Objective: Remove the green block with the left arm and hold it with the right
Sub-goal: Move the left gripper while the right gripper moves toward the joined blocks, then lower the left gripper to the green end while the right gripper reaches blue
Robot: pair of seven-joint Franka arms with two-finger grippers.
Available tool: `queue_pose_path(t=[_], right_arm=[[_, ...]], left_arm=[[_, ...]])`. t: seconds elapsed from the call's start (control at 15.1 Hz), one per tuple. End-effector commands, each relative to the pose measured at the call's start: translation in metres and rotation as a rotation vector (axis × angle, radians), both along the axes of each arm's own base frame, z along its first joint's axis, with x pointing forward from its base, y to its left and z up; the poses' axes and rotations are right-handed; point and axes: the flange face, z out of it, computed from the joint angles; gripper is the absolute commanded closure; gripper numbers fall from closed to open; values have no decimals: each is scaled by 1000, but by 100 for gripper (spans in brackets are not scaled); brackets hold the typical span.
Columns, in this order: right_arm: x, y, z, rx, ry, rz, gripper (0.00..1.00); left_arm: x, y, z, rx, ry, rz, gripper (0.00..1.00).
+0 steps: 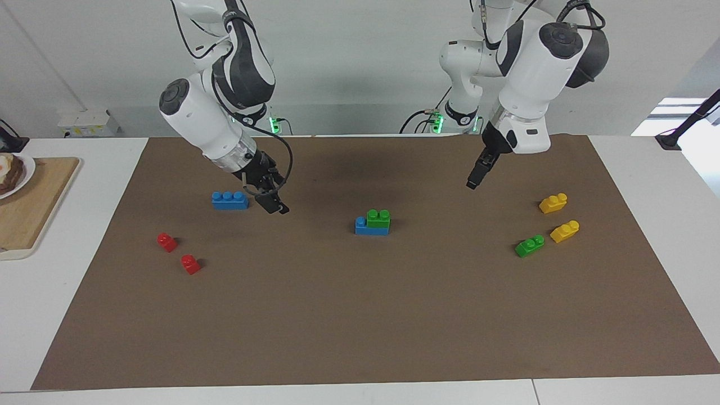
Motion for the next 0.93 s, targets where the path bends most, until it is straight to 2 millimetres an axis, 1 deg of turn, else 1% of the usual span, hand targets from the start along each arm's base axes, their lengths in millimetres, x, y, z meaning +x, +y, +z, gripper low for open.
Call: queue_pose_path(t=[0.0, 0.07, 0.13, 0.2, 0.27, 0.33, 0.4, 0.46, 0.53, 0.66, 0.73, 0.8, 0.86], right_arm=[[-5, 16, -16, 39, 31, -64, 4], [-10, 34, -28, 31, 60, -60, 4], [-12, 47, -32, 27, 60, -71, 4], [-12, 51, -36, 25, 70, -91, 4], [-13, 58, -44, 27, 85, -97, 4], [-18, 73, -48, 37, 97, -87, 5], [-17, 76, -53, 42, 108, -109, 5], [-16, 82, -54, 42, 95, -128, 5], [-18, 95, -60, 40, 89, -131, 5], [-19, 111, -71, 54, 79, -158, 5], [-22, 124, -74, 66, 67, -169, 5], [-22, 131, -78, 74, 58, -189, 5], [-20, 131, -83, 75, 60, -199, 5]], left_arm=[[-8, -10, -10, -27, -8, 158, 0], [-9, -20, -15, -29, -8, 195, 0], [-14, -32, -23, -31, -6, 224, 0], [-18, -45, -32, -29, 0, 235, 0], [-19, -51, -38, -30, 3, 270, 0], [-19, -61, -45, -36, -2, 313, 0], [-21, -72, -53, -41, -4, 347, 0], [-21, -79, -60, -42, -3, 358, 0], [-21, -86, -64, -45, -3, 373, 0], [-18, -102, -77, -49, 3, 440, 0], [-20, -107, -79, -53, 3, 466, 0], [-21, -107, -80, -49, 11, 491, 0], [-23, -108, -82, -46, 19, 525, 0]])
